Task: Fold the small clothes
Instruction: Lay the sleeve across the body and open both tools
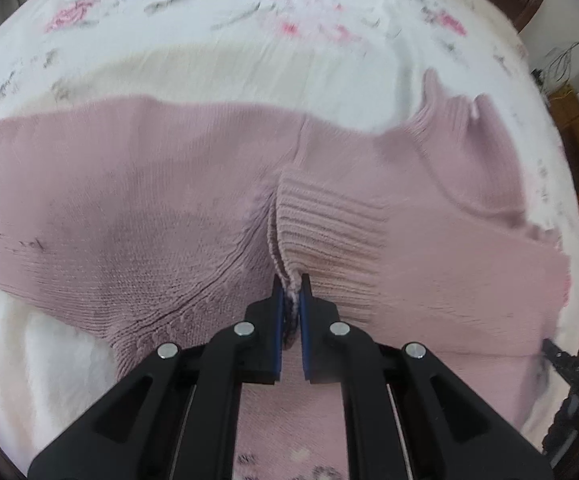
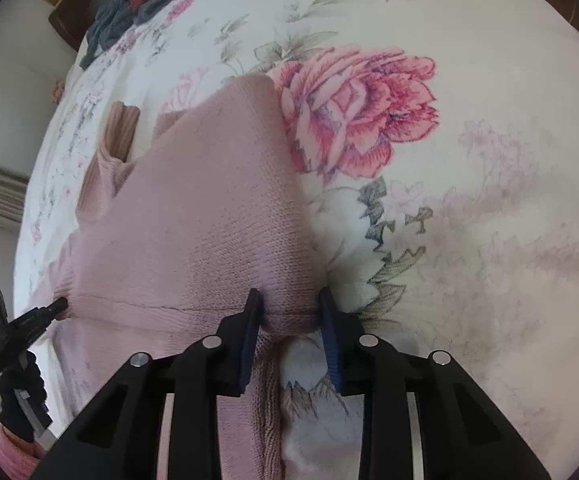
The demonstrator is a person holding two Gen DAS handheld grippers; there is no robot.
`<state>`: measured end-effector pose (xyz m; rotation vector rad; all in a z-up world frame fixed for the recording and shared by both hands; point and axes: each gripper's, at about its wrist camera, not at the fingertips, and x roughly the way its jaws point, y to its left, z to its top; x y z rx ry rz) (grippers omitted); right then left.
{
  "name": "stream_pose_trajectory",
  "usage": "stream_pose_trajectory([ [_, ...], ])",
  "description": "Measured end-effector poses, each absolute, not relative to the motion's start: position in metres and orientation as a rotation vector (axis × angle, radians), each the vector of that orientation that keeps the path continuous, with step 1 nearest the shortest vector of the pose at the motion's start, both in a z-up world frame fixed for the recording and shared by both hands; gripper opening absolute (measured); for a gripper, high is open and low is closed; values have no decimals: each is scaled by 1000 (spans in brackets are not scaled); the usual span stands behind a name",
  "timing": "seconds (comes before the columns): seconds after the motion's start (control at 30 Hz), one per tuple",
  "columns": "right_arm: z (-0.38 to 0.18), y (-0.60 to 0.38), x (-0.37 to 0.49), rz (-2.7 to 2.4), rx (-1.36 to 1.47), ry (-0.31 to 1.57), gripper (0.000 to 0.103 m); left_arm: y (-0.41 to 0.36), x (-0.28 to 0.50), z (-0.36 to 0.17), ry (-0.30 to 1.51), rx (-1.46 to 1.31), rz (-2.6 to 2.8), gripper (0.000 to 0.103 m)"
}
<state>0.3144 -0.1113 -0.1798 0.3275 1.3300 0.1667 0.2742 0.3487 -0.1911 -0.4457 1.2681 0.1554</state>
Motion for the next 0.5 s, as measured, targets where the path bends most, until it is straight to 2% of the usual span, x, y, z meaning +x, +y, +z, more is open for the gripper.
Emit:
stream_pose_trajectory([
  [0.13,-171,-104,315,160,258,1344,33,351,271,-190,1280,-425,166,15],
  [0.17,-162,-103,313,152,238,1335,34,353,268,-183,1273,-417,186,14],
  [0.33,-111,-88,305,220,224,1224,36,335,255,-129,1112,-355,141,25],
  [0.5,-126,-51,315,274,192,1272,37,291,267,-143,1169,-320,33,25],
])
